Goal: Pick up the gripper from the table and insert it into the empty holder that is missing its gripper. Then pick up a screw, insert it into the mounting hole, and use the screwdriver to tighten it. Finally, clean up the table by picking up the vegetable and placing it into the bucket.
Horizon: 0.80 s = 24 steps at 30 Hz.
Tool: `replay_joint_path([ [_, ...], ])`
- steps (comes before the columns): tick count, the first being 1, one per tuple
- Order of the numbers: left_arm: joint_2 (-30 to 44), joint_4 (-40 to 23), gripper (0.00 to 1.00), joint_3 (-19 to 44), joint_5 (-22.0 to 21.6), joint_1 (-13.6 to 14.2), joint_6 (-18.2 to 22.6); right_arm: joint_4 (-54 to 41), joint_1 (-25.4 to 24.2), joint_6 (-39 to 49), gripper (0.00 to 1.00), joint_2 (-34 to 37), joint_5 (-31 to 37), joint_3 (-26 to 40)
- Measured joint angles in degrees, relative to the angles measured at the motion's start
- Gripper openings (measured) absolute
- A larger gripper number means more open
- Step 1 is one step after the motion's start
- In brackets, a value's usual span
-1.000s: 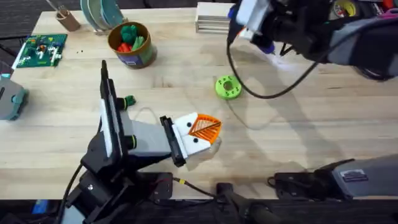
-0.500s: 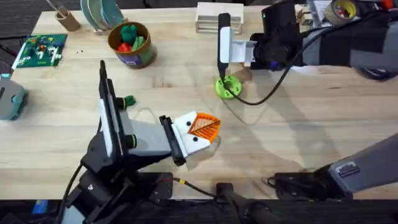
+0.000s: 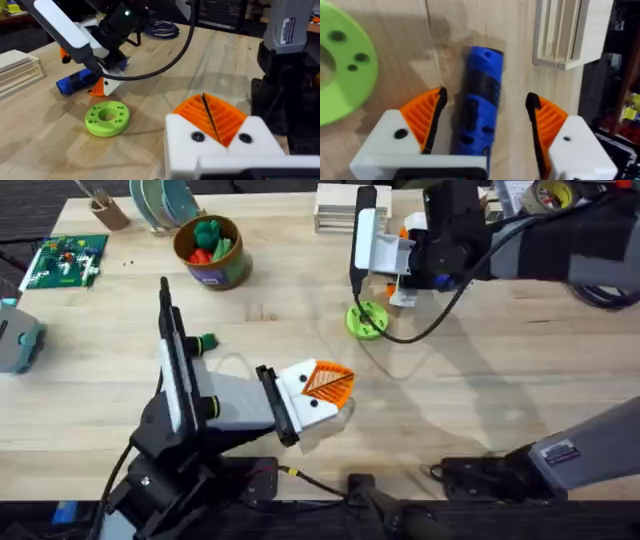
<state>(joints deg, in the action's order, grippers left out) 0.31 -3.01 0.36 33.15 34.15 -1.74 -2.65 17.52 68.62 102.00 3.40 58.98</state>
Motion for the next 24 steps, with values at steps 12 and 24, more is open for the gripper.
replay_joint_path([
  [12,-0.01,0.00,0.004,0.00,-0.01,0.00,0.00,-5.63,0.61,-8.17,0.992,-4.87,-0.73,-0.04],
  [24,-0.01,0.02,0.455,0.00,-0.01,0.00,0.07,-16.94,1.57,-29.37,0.991,-24.22,-0.95,-0.04],
])
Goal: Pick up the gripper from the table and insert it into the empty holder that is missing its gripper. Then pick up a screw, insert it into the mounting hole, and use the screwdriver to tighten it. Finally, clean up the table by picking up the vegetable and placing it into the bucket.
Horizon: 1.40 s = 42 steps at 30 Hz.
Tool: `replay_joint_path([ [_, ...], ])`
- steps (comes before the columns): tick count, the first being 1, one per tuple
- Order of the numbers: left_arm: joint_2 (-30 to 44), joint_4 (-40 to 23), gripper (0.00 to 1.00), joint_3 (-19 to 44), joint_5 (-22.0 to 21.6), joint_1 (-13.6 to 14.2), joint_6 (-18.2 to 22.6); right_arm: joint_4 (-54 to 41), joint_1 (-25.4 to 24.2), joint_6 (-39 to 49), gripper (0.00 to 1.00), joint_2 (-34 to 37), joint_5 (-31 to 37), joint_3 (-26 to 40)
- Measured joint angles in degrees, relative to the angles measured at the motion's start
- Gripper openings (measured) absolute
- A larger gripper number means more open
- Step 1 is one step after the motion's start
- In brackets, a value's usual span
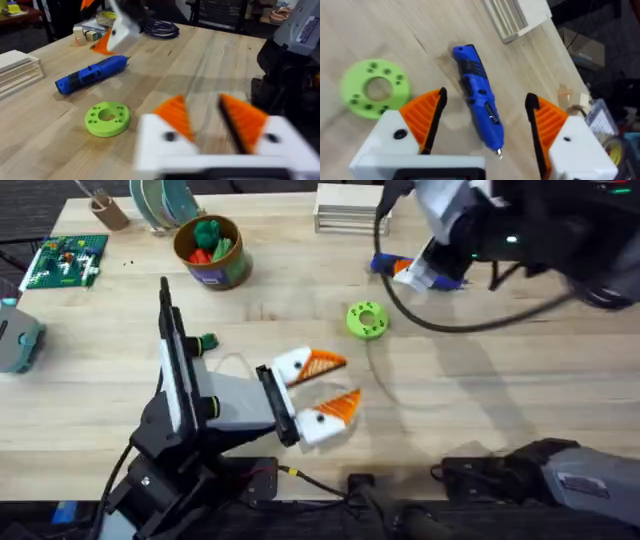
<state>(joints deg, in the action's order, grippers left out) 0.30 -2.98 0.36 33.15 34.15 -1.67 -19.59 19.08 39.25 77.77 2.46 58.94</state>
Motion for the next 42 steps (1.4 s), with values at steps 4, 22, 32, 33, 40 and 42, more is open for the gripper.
replay_joint_path([
  [4,0.02,0.00,0.968,0.00,-0.01,0.00,-0.21,-3.97,1.73,-6.85,0.991,-7.47,-0.23,0.00],
  [22,0.00,0.00,0.992,0.00,-0.54,0.00,-0.26,-7.92,6.33,-27.03,0.991,-23.54,-0.59,0.00],
  [32,0.02,-8.75,0.993,4.02,-9.95,0.00,-0.26,-8.07,7.55,-27.56,0.991,-22.84,-0.63,0.00],
  [33,0.04,-13.26,0.993,6.30,-12.21,0.00,-0.26,-8.07,7.55,-27.66,0.991,-22.71,-0.61,0.00],
  [40,7.42,-35.06,0.990,30.49,-28.47,0.00,-0.26,-8.08,7.55,-27.75,0.991,-21.77,-0.62,0.00],
  [42,11.99,-40.03,0.991,38.47,-32.88,0.00,-0.18,-8.05,7.55,-27.75,0.991,-21.55,-0.63,0.00],
])
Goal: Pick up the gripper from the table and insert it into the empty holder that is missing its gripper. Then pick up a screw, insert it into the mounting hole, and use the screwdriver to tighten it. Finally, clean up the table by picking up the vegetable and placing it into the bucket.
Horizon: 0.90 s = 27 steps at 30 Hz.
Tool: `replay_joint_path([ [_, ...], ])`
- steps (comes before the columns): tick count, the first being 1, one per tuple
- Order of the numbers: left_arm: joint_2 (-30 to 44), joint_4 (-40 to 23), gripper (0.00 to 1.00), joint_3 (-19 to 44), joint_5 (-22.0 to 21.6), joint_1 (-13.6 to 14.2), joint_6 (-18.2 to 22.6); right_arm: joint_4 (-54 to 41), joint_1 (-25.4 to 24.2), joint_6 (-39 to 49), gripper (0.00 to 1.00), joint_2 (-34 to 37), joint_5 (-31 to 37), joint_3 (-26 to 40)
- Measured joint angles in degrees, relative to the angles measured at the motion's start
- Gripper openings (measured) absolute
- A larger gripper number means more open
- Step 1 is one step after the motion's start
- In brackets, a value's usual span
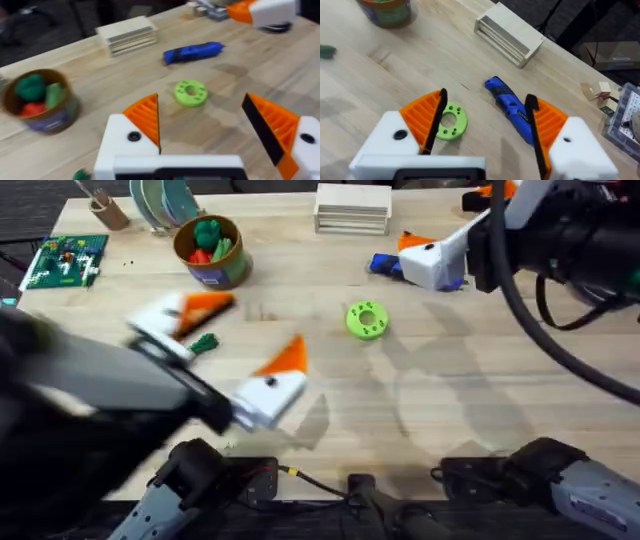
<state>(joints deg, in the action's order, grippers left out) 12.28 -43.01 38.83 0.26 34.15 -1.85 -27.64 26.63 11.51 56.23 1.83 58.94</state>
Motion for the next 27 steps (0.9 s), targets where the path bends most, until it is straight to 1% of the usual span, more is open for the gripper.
replay_joint_path([
  [2,5.07,-4.98,0.990,7.59,-3.81,0.00,0.91,0.00,0.00,0.00,0.991,0.15,0.02,0.00],
  [4,9.75,-11.18,0.991,14.21,-6.98,0.00,2.93,0.00,0.00,0.00,0.991,0.24,0.02,0.00],
  [6,14.18,-18.89,0.991,20.31,-10.60,0.00,5.63,-0.02,0.00,0.00,0.991,0.26,0.00,0.00],
  [8,17.81,-26.21,0.991,25.05,-14.82,0.00,7.81,0.00,0.00,0.00,0.991,0.26,0.01,0.00],
  [10,20.39,-32.25,0.990,28.20,-19.04,0.00,9.25,0.00,0.00,0.00,0.991,0.26,0.00,-0.02],
  [13,22.28,-37.83,0.990,30.05,-23.92,0.00,10.48,0.00,0.00,0.00,0.991,0.26,0.00,0.00],
  [16,22.64,-40.43,0.990,30.25,-26.85,0.00,10.95,0.00,0.00,0.00,0.991,0.26,0.02,-0.02],
  [19,22.65,-41.33,0.990,30.25,-28.18,0.00,10.85,0.00,0.00,0.00,0.991,0.26,0.02,0.00],
  [23,22.93,-41.59,0.990,30.32,-28.16,0.00,10.13,0.00,0.00,0.00,0.991,0.26,0.02,0.00],
  [27,25.87,-41.86,0.990,30.60,-26.61,0.00,7.75,-0.58,0.00,0.00,0.991,0.26,0.02,0.00],
])
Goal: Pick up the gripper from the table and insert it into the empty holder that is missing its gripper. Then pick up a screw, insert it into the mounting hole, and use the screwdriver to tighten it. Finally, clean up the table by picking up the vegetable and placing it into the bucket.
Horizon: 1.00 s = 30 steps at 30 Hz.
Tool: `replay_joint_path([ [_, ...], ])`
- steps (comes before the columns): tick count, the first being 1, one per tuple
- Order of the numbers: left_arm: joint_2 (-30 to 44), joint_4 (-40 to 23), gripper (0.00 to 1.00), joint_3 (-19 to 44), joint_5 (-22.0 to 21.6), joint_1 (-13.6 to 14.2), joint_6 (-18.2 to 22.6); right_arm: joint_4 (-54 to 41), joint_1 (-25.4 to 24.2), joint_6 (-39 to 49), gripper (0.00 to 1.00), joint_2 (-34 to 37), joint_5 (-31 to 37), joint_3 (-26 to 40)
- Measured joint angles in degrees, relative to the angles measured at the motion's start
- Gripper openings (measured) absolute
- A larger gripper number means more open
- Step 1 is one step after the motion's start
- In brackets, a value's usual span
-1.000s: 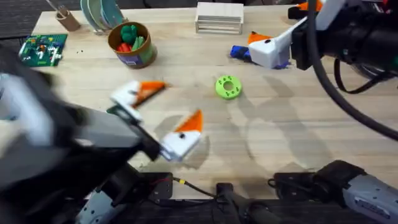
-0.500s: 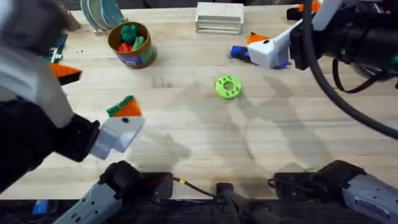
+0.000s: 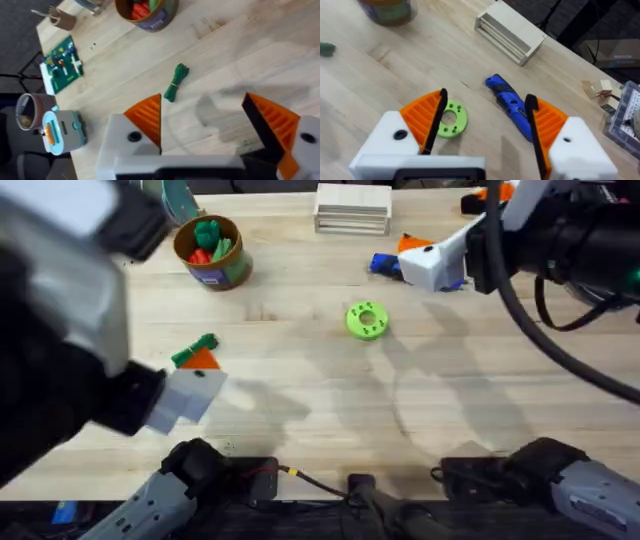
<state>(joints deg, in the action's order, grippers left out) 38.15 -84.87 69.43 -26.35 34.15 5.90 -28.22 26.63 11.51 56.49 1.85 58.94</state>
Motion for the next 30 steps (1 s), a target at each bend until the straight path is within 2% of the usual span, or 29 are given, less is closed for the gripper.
replay_joint_path([
  [7,12.26,-2.03,0.992,1.40,3.18,-0.06,-3.75,-3.32,0.00,-0.20,0.991,0.00,-0.02,0.00],
  [9,15.59,-3.12,0.991,1.57,3.84,-1.02,-4.46,-3.86,0.00,-0.22,0.991,0.00,-0.02,-0.02],
  [12,20.12,-3.97,0.990,1.57,5.65,-5.10,-5.21,-3.99,0.00,-0.22,0.991,0.00,-0.02,-0.02],
  [15,23.92,-3.90,0.990,1.57,7.81,-11.22,-5.19,-4.01,0.00,-0.24,0.991,0.00,-0.02,-0.02],
  [18,26.69,-3.55,0.990,1.57,9.24,-17.80,-3.15,-3.99,0.00,-0.39,0.991,0.00,-0.02,-0.02],
  [21,28.11,-1.68,0.992,1.57,9.86,-22.72,0.03,-4.01,0.00,-0.40,0.991,0.00,-0.02,-0.02],
  [25,29.28,0.30,0.993,1.60,10.11,-26.68,2.57,-4.01,0.00,-0.42,0.991,0.00,-0.02,-0.02],
  [30,31.14,0.52,0.993,1.62,10.23,-27.23,3.88,-4.01,0.00,-0.42,0.991,0.00,-0.02,-0.02],
])
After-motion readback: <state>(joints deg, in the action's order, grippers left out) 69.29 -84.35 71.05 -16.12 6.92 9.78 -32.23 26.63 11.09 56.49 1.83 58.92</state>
